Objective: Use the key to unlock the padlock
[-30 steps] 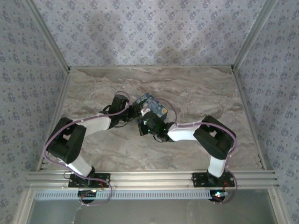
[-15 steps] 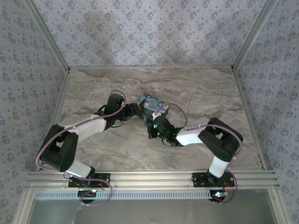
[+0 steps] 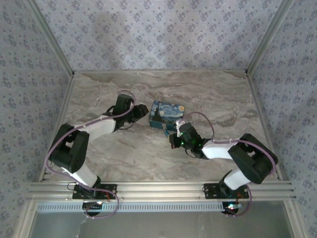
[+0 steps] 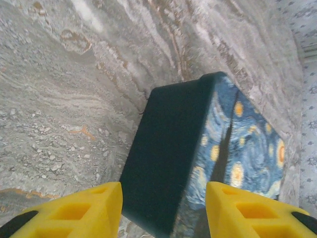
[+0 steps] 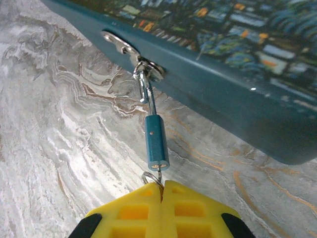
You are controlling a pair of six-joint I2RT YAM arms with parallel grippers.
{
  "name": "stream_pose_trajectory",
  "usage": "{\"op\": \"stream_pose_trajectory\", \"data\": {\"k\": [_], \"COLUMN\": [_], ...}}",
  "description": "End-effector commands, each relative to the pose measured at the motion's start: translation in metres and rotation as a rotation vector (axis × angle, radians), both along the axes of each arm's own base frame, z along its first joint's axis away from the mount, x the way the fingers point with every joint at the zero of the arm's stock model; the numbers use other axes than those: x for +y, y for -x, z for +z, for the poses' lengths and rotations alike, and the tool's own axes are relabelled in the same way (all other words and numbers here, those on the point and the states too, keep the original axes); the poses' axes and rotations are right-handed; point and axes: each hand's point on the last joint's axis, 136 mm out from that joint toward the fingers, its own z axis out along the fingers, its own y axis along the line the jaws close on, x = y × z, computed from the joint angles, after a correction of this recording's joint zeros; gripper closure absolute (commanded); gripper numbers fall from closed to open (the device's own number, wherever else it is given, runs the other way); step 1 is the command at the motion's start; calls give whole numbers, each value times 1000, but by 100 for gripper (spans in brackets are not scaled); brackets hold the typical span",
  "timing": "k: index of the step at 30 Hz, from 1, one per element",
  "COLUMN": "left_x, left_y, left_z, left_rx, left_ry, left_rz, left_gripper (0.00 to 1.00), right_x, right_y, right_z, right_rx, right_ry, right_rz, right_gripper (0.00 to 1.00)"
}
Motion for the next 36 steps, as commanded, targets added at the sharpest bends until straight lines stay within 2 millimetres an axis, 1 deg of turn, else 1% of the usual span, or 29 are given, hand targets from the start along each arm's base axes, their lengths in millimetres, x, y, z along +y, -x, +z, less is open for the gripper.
{"op": "stream_pose_trajectory", "data": {"k": [1, 5, 9, 12, 16, 19, 26, 32, 34, 36], "left_x": [-20, -33, -43, -47, -51, -55, -72, -76, -77, -76], "left_y": [-14, -20, -23, -23, -23, -22, -16, -10, -9, -8], "left_z": [14, 9, 7, 5, 2, -1, -5, -12, -12, -12], "left_rx": [-63, -66, -68, -66, -57, -49, -40, -25, -21, -20], "left_ry": [47, 69, 75, 76, 80, 83, 105, 100, 102, 103], "left_rz": [-45, -72, -103, -116, -129, -141, -181, -194, -197, -193], "left_gripper": [52, 52, 53, 53, 54, 55, 57, 58, 58, 58], "right_x": [3, 1, -1, -4, -14, -15, -6, -7, -2, 5], "right_y": [6, 5, 1, -6, -21, -29, -43, -61, -66, -66], "right_z": [3, 7, 16, 21, 22, 22, 25, 27, 30, 31], "right_rx": [-1, 16, 28, 51, 83, 102, 137, 147, 148, 154], "right_ry": [-8, -82, -162, -213, -274, -316, -373, -433, -435, -433], "right_rz": [87, 117, 144, 158, 121, 112, 102, 80, 94, 115], "right_gripper": [100, 100, 100, 100, 100, 100, 100, 100, 100, 100]}}
